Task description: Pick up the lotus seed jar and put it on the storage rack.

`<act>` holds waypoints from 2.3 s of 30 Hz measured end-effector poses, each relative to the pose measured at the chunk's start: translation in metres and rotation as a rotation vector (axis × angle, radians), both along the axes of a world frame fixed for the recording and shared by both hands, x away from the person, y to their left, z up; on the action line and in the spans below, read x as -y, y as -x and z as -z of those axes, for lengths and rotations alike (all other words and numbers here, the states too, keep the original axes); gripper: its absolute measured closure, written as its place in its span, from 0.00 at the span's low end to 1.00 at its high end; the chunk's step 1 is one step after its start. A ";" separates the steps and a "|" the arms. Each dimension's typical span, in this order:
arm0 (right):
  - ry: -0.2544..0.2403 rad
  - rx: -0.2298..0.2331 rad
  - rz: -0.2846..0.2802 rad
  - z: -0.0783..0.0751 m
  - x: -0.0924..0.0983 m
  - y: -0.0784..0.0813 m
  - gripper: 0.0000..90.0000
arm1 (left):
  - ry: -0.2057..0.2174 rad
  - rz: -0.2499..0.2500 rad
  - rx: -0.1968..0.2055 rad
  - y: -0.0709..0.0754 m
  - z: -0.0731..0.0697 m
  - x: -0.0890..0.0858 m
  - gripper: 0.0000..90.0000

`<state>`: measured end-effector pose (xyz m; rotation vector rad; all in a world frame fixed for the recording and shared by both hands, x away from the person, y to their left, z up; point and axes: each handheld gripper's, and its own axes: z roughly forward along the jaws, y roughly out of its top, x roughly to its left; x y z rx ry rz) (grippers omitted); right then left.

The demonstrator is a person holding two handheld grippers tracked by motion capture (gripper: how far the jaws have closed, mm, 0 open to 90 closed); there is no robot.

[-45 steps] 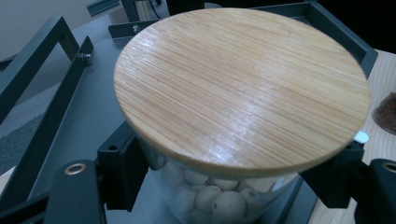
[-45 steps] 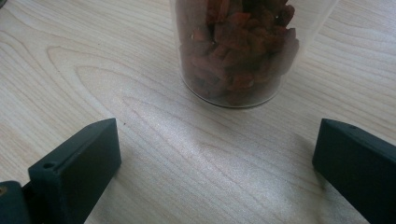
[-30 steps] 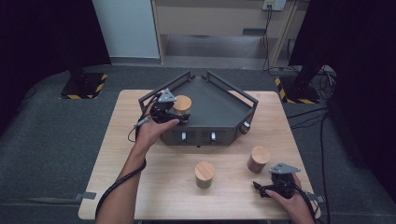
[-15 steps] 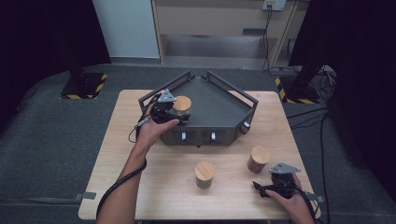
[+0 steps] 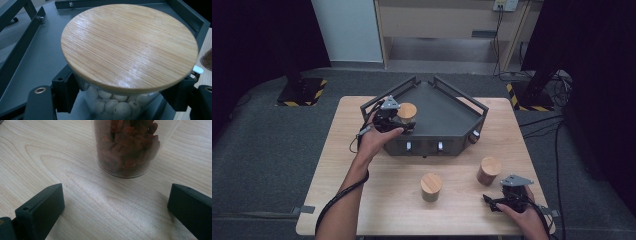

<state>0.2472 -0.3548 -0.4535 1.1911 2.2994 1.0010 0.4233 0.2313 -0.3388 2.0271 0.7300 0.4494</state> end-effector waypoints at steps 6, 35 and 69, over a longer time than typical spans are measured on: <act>0.000 0.000 0.000 0.000 0.000 0.000 0.01 | -0.014 0.009 0.008 0.000 -0.001 0.000 0.26; 0.002 -0.003 -0.001 0.000 0.000 0.000 0.01 | -0.055 -0.044 0.053 0.038 -0.021 -0.011 0.05; 0.003 -0.003 0.000 0.000 0.000 0.000 0.01 | -0.073 -0.034 0.088 0.085 -0.015 -0.019 0.04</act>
